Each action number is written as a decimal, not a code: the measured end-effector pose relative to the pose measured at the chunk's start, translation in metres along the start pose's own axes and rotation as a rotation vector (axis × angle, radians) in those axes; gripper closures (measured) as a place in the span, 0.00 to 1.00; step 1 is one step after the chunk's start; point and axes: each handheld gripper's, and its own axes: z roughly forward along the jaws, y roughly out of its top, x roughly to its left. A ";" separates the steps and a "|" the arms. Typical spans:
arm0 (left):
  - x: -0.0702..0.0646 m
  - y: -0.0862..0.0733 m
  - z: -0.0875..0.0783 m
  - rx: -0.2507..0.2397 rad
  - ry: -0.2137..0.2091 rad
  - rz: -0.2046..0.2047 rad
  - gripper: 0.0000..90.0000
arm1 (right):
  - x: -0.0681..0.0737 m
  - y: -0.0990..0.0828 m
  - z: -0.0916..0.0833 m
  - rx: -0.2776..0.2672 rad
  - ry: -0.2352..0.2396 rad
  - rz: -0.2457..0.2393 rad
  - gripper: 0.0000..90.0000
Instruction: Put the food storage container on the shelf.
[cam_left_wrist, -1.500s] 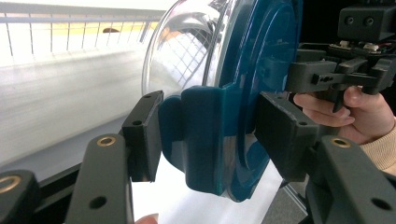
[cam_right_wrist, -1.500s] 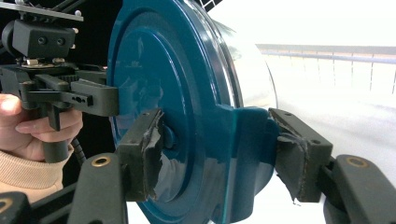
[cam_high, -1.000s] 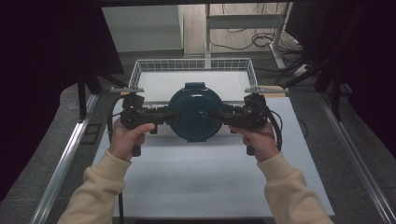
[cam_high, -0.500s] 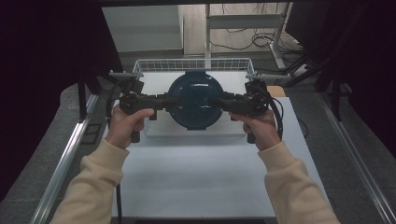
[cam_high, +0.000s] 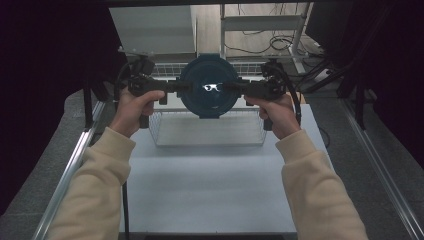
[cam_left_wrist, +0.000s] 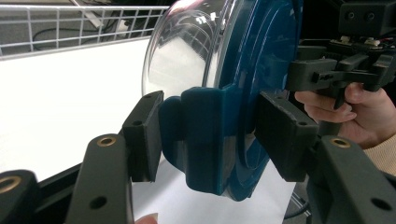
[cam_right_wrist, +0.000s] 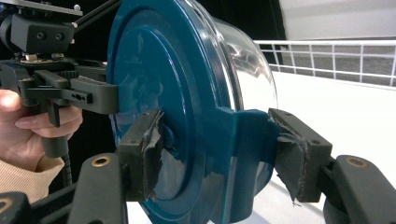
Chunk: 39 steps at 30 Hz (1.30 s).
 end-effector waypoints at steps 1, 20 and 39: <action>0.004 0.002 0.002 0.001 -0.003 -0.007 0.48 | -0.002 0.002 0.002 0.000 -0.005 0.002 0.42; 0.066 0.009 0.042 0.023 -0.039 -0.149 0.48 | -0.056 0.008 0.044 0.054 -0.034 0.145 0.42; 0.095 0.005 0.068 -0.052 -0.076 -0.382 0.41 | -0.089 0.003 0.059 0.021 -0.023 0.436 0.38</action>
